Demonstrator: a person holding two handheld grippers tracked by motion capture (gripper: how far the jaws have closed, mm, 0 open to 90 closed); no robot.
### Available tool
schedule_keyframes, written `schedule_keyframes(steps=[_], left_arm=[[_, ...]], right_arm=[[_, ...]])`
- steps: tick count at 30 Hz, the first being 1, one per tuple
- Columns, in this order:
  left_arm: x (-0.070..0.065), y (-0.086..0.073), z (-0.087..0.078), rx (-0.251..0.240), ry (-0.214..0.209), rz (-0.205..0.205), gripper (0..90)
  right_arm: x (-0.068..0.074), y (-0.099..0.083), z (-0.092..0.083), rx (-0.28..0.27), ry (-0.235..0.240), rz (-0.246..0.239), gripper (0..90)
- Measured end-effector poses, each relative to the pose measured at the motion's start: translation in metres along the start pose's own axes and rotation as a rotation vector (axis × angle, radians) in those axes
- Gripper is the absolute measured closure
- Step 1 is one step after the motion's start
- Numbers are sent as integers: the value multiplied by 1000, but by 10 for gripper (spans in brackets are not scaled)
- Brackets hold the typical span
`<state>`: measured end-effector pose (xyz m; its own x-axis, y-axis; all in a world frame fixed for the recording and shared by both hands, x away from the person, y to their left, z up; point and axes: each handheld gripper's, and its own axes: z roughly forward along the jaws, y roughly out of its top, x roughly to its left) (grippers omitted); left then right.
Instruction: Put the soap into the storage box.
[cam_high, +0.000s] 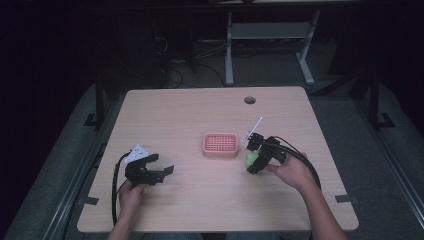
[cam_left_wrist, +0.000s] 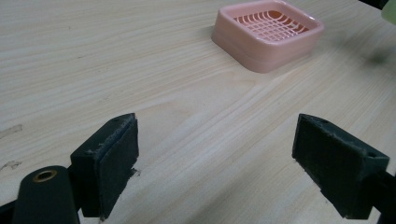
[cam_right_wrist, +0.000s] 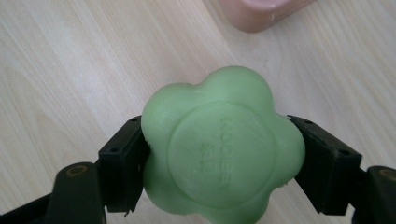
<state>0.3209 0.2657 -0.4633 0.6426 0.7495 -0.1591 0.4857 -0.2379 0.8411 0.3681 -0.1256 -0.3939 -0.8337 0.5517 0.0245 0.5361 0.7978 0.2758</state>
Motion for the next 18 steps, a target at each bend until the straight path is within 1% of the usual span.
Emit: schedule_keyframes(steps=[5, 7, 12, 13, 16, 17, 18], left_arm=[[1, 0, -1, 4, -2, -3, 143], [1, 0, -1, -2, -3, -6, 144], [1, 0, -1, -1, -3, -6, 143], [1, 0, -1, -1, -3, -6, 144], [1, 0, -1, -2, -3, -6, 143], [1, 0, -1, -3, -3, -6, 143], [1, 0, -1, -3, -4, -5, 144]], right_arm=[[-2, 7, 1, 6, -1, -3, 258], [-3, 12, 1, -4, 9, 3, 258], [-6, 20, 1, 10, -2, -7, 258], [-6, 22, 1, 7, 2, -1, 258], [-8, 26, 0, 0, 1, -5, 258], [-9, 30, -1, 1, 11, -3, 258], [-10, 32, 0, 4, 4, -5, 258]])
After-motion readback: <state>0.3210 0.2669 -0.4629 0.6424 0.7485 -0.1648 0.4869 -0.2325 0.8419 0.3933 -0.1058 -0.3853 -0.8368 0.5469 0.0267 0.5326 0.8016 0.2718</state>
